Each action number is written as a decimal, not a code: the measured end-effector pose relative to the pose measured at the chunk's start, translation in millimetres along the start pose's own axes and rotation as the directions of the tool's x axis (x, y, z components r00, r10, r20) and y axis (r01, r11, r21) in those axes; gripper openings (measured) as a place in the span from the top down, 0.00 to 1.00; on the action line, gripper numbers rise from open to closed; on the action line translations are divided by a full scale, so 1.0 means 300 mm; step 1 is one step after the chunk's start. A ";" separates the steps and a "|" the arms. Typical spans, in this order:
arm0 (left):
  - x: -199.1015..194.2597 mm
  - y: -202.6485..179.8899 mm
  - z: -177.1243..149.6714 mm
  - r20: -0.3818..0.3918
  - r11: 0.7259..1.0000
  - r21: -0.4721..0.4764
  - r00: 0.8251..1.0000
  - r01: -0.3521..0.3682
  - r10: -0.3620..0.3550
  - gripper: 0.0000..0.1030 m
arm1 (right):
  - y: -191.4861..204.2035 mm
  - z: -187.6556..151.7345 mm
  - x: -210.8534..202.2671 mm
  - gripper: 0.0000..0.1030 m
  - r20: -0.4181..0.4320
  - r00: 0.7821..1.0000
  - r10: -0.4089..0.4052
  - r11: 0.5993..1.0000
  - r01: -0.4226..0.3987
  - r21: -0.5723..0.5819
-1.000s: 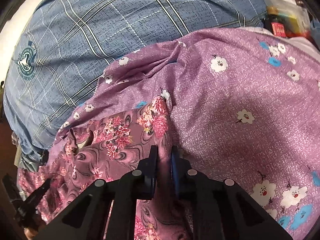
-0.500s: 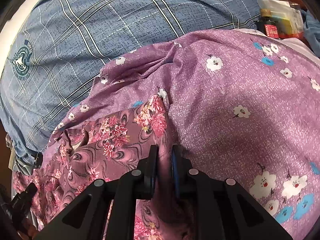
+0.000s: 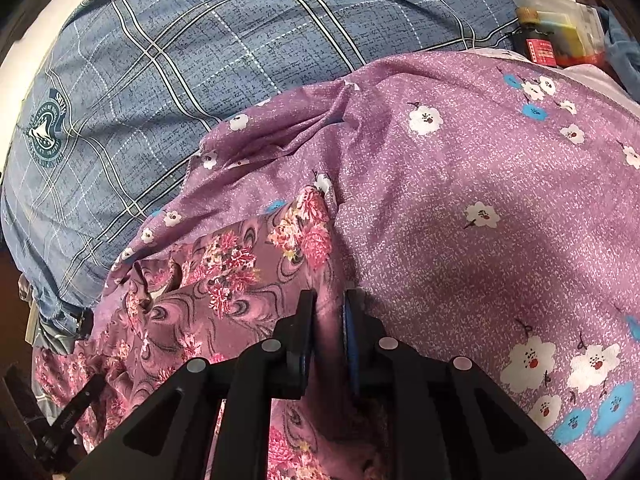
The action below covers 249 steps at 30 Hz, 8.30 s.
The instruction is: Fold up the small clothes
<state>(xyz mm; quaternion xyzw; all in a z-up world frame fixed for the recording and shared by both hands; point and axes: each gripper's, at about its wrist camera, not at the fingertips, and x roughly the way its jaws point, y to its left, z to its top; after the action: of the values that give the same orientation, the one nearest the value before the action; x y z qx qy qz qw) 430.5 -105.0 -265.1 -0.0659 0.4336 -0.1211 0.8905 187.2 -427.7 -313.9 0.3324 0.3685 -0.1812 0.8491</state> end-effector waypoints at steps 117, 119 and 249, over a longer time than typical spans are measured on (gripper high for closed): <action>-0.194 0.318 -0.110 -0.033 0.933 0.139 0.940 -0.333 0.340 0.38 | -0.123 -0.020 -0.251 0.69 0.021 0.999 0.049 0.994 -0.047 -0.097; -0.218 0.289 -0.115 0.001 0.917 0.149 0.928 -0.370 0.374 0.40 | -0.170 -0.021 -0.278 0.66 0.031 0.999 0.045 0.998 -0.044 -0.048; -1.033 0.544 -0.879 0.070 0.959 0.084 0.962 -0.270 0.264 0.10 | -0.042 -0.609 -0.684 0.33 -0.064 0.996 0.066 0.940 -0.084 -0.331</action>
<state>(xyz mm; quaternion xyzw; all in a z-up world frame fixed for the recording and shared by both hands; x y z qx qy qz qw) 64.1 133.2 -229.1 0.0313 0.4065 -0.0179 0.9129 -48.1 -296.2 -259.0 0.2024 0.4029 -0.0749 0.8895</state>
